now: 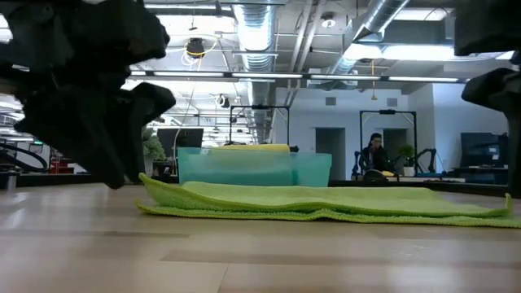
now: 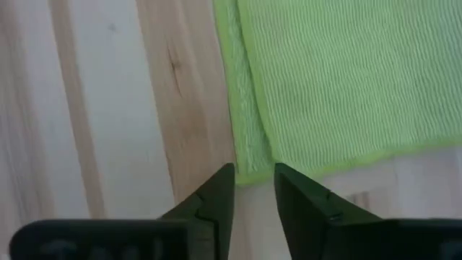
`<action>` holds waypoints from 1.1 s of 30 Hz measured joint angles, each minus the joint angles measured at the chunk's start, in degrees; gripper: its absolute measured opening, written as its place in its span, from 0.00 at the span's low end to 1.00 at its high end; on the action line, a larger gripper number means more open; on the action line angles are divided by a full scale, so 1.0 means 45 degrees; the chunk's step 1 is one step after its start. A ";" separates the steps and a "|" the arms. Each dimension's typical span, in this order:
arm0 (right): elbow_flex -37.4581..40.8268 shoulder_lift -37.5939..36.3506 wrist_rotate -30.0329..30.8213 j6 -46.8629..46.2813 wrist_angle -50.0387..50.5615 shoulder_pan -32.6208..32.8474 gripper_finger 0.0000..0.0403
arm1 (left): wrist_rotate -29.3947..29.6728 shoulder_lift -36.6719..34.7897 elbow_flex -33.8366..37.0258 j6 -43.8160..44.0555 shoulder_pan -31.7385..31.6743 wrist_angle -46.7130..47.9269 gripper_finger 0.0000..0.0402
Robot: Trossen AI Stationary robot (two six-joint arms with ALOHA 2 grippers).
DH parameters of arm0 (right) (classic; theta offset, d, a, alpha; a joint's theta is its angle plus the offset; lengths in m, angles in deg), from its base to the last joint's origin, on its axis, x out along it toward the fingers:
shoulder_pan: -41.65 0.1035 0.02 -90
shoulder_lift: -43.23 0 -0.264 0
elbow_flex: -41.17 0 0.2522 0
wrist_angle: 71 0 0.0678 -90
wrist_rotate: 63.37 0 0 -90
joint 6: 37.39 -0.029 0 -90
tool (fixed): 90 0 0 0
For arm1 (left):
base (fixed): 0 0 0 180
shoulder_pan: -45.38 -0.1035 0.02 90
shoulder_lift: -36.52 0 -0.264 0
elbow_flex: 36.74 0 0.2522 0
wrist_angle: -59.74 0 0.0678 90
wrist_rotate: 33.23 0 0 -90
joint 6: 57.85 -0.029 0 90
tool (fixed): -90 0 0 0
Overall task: Fold microfiber towels
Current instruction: Fold the light green towel
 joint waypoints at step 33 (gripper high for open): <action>-0.0005 0.0573 -0.0100 0.3522 0.1203 -0.0282 0.29 | 0.0538 0.0763 -0.0514 -0.1487 -0.0034 -0.1306 0.25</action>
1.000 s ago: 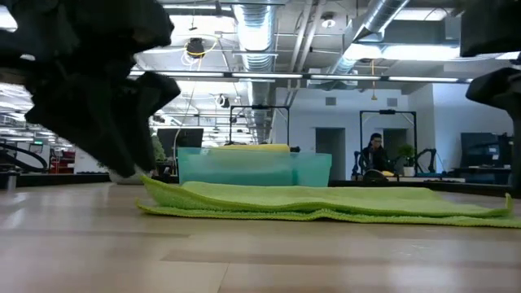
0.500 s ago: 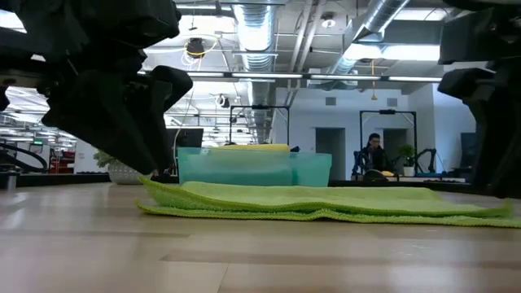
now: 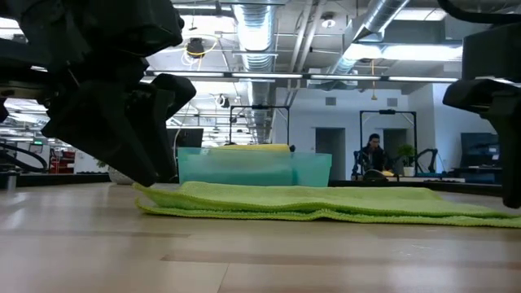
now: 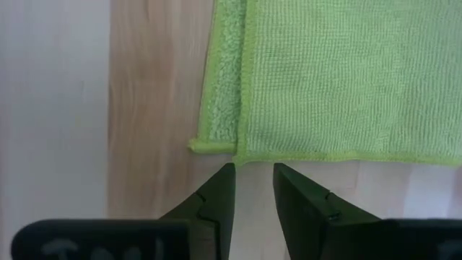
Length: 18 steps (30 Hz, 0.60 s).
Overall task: Fold microfiber towels
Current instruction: Fold the light green towel
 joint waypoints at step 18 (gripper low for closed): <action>0.0000 0.0049 0.0138 0.1150 -0.0617 0.0003 0.29 | -0.0013 -0.0005 0.0000 -0.0015 -0.0005 -0.0136 0.25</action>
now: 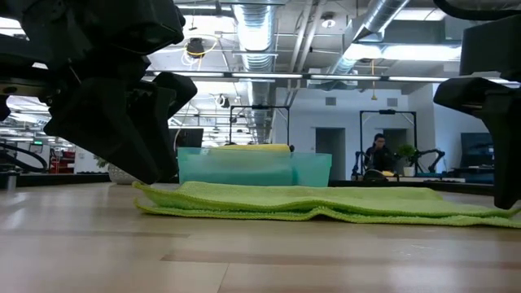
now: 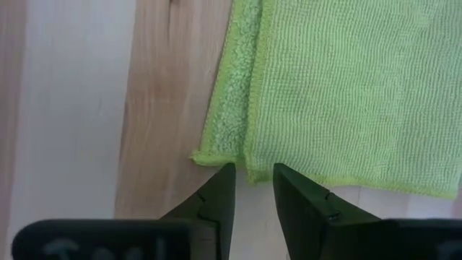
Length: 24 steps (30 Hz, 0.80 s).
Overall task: Fold microfiber towels
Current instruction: Fold the light green towel
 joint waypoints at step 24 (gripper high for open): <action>-0.1681 -0.0097 0.0483 -0.1242 0.2384 -0.0185 0.02 | 0.0578 -0.0049 0.0000 -0.0379 0.0155 0.0003 0.17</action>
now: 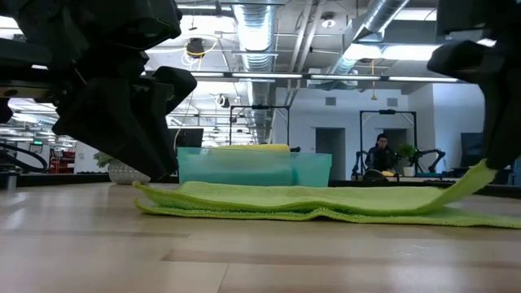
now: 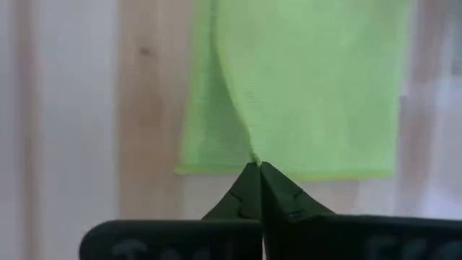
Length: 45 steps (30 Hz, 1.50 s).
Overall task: Fold microfiber towels
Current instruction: Fold the light green towel
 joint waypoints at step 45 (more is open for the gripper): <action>-0.0189 0.0092 -0.1179 -0.0442 -0.1441 0.0513 0.05 | 0.2129 0.1044 -0.0005 -0.2644 0.0500 -0.0045 0.22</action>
